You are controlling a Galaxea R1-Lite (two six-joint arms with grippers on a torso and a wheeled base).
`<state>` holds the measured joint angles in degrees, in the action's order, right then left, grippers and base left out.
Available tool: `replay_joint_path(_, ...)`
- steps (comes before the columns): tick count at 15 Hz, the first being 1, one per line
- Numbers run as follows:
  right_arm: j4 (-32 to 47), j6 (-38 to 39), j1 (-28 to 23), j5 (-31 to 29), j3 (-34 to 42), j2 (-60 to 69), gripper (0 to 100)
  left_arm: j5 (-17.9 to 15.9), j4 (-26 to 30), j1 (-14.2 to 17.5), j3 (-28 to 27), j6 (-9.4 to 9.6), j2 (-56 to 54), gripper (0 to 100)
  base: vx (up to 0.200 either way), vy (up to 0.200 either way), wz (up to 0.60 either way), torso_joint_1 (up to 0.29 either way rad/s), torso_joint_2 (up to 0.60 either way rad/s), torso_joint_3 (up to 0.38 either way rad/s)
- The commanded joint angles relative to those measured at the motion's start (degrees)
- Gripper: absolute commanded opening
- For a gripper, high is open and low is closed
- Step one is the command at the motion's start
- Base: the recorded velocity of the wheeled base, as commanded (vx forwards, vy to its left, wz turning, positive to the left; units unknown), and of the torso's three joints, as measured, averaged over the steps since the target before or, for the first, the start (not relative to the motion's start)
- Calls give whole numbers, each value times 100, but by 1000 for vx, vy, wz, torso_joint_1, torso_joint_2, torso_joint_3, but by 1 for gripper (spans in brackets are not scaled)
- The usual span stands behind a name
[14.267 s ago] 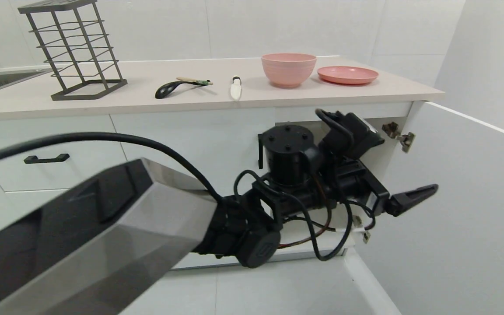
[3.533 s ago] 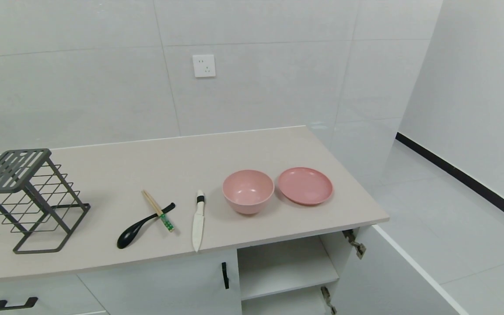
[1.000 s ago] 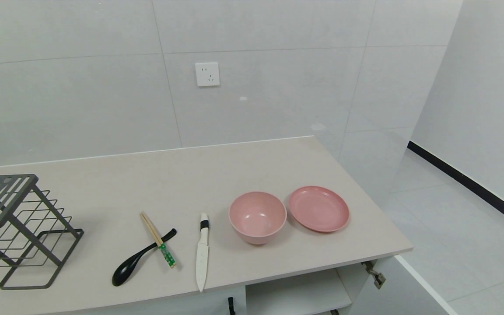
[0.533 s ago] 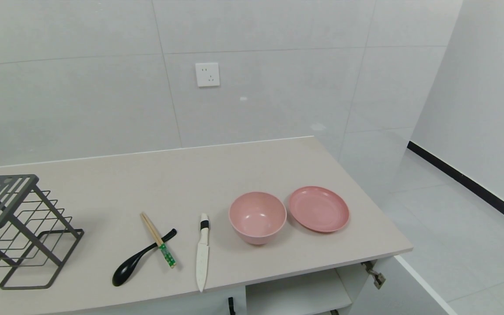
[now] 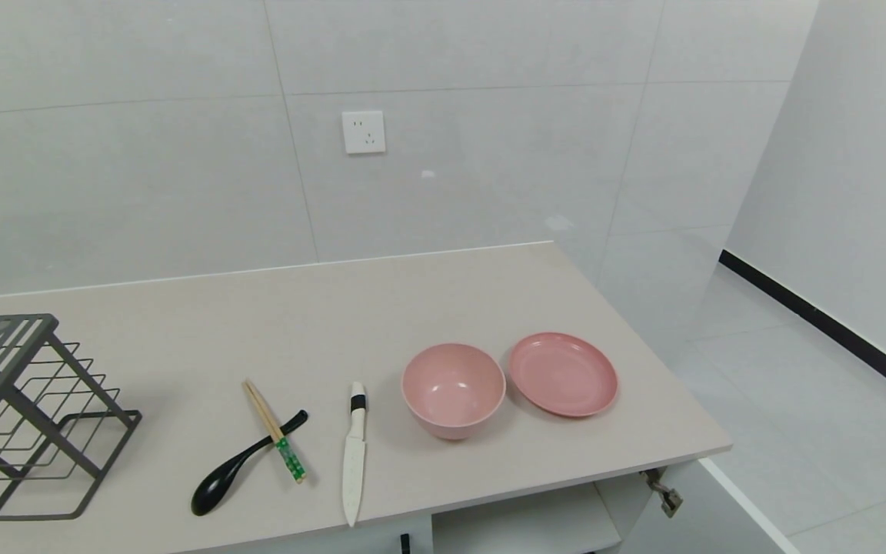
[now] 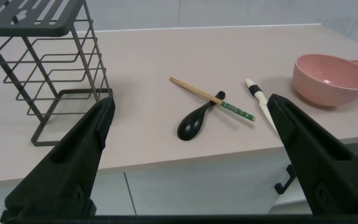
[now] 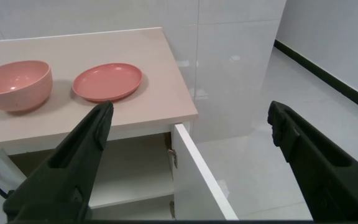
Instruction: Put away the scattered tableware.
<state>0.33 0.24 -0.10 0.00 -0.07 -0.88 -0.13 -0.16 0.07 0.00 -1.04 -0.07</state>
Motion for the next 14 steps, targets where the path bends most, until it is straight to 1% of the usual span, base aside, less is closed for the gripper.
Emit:
replay_joint_path(1,2,2,1,0,-1,-9,100,5,-2,1,0,-2,7,100,0,0,0,0,0,0)
replay_joint_path(7,2,2,1,0,-1,-9,100,-4,-2,1,0,-2,7,100,0,0,0,0,0,0)
replay_joint_path(11,2,2,1,0,-1,-9,100,-13,7,1,0,51,7,100,0,0,0,63,-123,-62)
replay_joint_path(14,2,-7,1,0,-1,0,100,-31,7,1,0,86,7,100,0,0,0,0,0,0)
